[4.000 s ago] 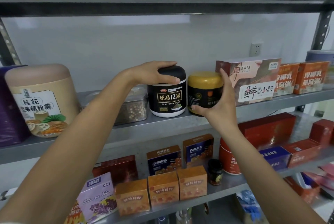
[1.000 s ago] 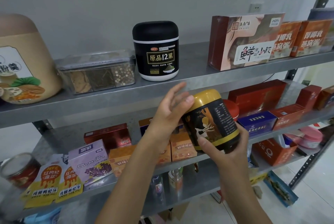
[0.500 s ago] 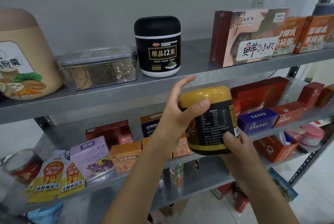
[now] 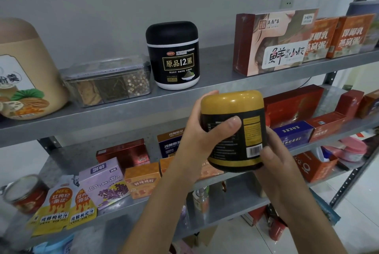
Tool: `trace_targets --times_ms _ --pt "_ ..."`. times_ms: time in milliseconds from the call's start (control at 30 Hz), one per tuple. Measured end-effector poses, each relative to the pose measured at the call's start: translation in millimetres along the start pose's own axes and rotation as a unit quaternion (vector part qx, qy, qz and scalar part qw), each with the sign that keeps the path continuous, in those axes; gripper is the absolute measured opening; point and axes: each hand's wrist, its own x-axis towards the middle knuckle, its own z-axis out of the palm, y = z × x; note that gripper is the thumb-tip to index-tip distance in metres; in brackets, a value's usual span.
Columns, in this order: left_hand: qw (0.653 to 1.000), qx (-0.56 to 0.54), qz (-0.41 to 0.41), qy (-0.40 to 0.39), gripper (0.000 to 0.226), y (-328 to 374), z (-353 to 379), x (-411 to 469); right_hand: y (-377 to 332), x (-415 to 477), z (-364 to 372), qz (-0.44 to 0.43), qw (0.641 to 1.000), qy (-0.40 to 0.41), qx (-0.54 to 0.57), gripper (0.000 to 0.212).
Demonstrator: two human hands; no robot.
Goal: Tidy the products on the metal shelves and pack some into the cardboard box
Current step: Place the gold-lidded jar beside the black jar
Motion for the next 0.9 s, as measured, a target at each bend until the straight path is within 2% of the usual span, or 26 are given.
trace_targets --times_ms 67,200,267,367,467,533,600,633,733,800,900 --pt "1.000 -0.016 -0.003 -0.016 0.111 1 -2 -2 -2 1 -4 0.031 0.999 -0.037 -0.001 0.121" --pt "0.999 -0.031 0.000 -0.035 0.094 -1 1 -3 -2 -1 1 0.050 0.996 -0.069 -0.027 0.113" --pt "0.999 -0.025 0.001 -0.035 0.090 0 1 -3 -1 -3 3 0.045 0.997 -0.052 -0.028 0.111" --pt "0.999 0.034 0.006 -0.022 0.101 1 0 -2 -1 -3 3 0.052 0.998 -0.033 0.003 0.114" --pt "0.993 0.112 0.017 0.006 0.083 4 0 -3 -2 -3 7 0.057 0.997 -0.013 0.048 0.112" --pt "0.986 0.161 0.036 0.016 0.073 4 -2 -7 -3 -2 12 0.023 0.998 0.040 0.032 0.092" --pt "0.990 0.135 0.037 -0.006 0.078 4 0 -11 -5 -2 17 -0.022 0.995 0.095 0.000 0.069" --pt "0.992 0.117 0.034 -0.016 0.087 1 2 -11 -5 -2 19 -0.042 0.992 0.112 -0.030 0.066" --pt "0.997 0.079 0.020 -0.005 0.096 -1 7 -12 -6 1 23 -0.074 0.983 0.127 -0.112 0.073" --pt "0.999 0.044 0.005 -0.002 0.084 1 7 -11 -8 -1 21 -0.083 0.983 0.104 -0.126 0.082" --pt "1.000 0.006 -0.015 -0.002 0.070 4 -2 -9 -11 -3 10 -0.050 0.996 0.032 -0.074 0.086"
